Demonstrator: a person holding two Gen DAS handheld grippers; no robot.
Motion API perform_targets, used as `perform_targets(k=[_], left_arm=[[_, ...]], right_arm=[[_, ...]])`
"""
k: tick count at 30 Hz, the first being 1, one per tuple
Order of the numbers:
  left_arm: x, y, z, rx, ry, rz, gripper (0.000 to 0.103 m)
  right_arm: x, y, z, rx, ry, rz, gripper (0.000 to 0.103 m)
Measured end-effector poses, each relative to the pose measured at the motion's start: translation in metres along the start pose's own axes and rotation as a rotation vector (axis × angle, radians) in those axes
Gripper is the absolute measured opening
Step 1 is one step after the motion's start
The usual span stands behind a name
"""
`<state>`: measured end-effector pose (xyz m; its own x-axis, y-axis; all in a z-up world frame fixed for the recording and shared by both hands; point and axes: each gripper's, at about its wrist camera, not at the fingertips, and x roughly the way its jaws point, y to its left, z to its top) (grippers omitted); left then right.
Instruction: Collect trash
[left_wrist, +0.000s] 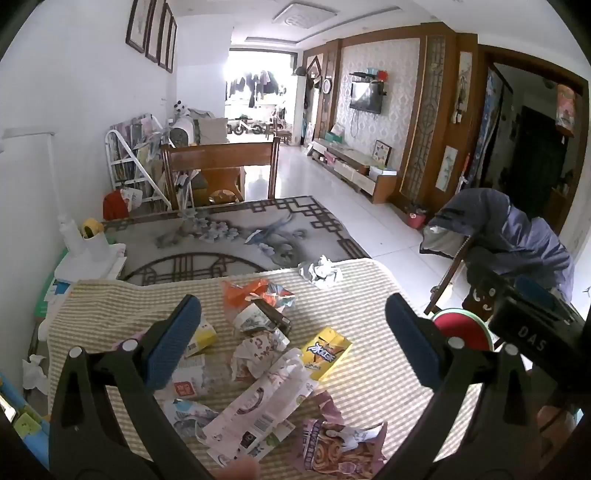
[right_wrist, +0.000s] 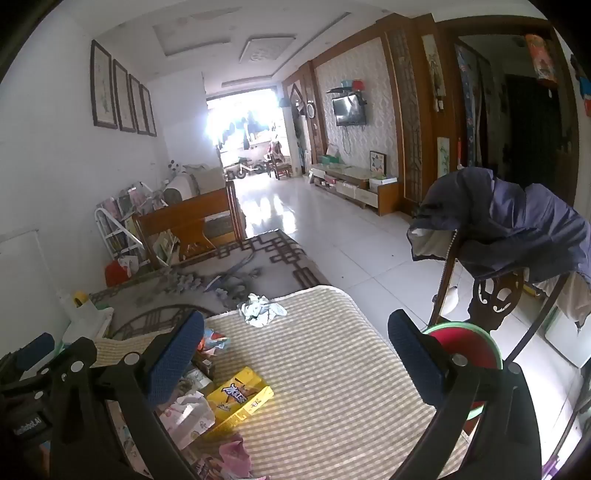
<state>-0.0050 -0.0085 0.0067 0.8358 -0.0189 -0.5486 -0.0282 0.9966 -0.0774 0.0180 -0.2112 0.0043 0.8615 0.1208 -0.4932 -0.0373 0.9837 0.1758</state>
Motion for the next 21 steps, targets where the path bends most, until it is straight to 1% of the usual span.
perform_targets(k=[21], left_arm=[[0.0011,-0.0013,-0.0017,0.001,0.001,0.0,0.098]], right_arm=[[-0.0015,-0.0029,-0.0018,0.001,0.004,-0.002,0.096]])
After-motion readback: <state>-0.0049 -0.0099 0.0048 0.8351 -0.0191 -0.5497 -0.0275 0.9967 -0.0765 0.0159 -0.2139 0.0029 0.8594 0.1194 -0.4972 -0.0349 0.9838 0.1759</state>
